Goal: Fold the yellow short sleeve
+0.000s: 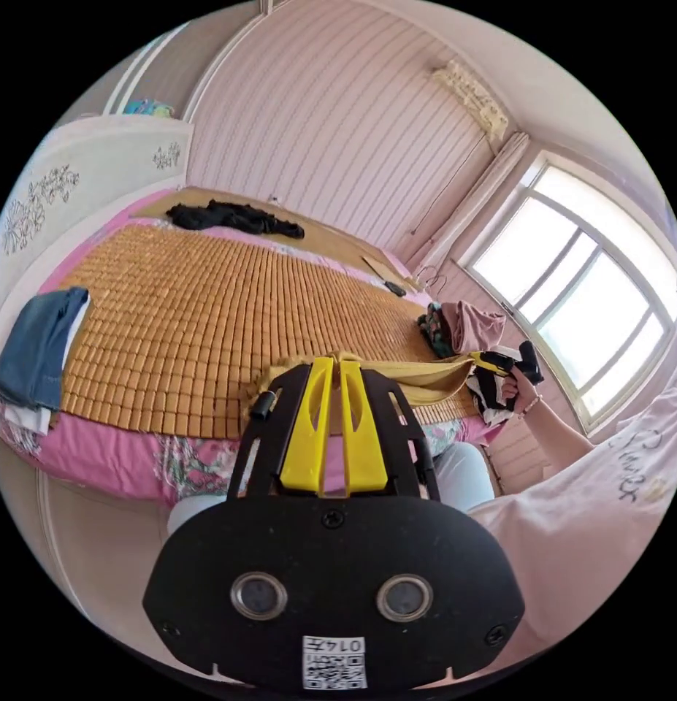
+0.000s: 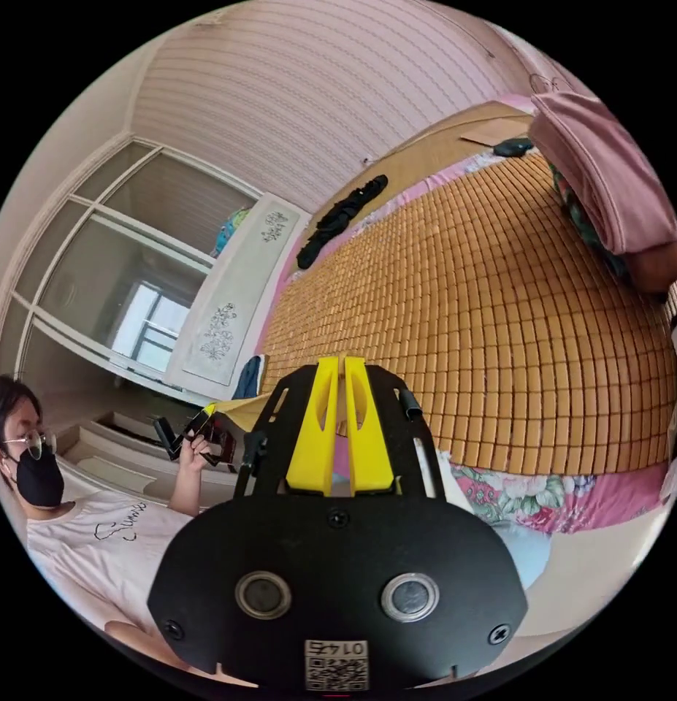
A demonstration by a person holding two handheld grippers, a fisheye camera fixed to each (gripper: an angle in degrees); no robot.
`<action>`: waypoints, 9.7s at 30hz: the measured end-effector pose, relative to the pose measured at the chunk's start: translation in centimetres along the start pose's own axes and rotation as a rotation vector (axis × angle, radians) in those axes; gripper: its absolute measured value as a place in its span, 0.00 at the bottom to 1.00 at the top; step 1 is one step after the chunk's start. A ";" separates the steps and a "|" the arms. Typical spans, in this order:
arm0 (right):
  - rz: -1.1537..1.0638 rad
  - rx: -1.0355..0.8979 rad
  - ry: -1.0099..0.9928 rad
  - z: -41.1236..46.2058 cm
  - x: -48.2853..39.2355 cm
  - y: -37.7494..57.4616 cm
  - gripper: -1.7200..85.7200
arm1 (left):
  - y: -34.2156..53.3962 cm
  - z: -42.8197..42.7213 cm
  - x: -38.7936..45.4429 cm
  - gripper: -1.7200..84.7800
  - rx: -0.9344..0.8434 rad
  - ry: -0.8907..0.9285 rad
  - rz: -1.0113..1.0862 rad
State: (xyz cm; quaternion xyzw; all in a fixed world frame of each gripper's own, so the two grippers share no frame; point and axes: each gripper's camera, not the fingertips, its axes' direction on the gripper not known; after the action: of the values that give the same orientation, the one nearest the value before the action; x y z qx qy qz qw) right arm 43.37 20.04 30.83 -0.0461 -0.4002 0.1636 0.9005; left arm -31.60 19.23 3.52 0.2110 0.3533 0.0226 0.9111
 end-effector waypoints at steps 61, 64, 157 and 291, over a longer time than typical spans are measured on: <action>0.359 -0.378 0.163 0.0 13.1 -9.9 0.03 | 4.9 38.2 -20.6 0.01 -0.724 -0.141 -0.181; 0.337 -0.414 0.160 -1.0 12.7 -9.7 0.03 | 6.6 37.6 -20.8 0.01 -0.729 -0.122 -0.176; -0.635 -0.615 0.060 43.3 -6.8 -47.4 0.07 | 0.7 41.8 -43.6 0.08 -0.277 -0.245 -0.041; -0.741 -0.570 0.029 75.4 -13.9 -43.7 0.03 | -8.9 20.3 -48.4 0.01 -0.159 0.047 0.009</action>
State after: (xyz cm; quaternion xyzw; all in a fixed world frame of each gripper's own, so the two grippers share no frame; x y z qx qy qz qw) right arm -9.57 -29.34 81.24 -0.1478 -0.4062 -0.2863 0.8551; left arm -55.56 -5.61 44.11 0.1389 0.3709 0.0598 0.9163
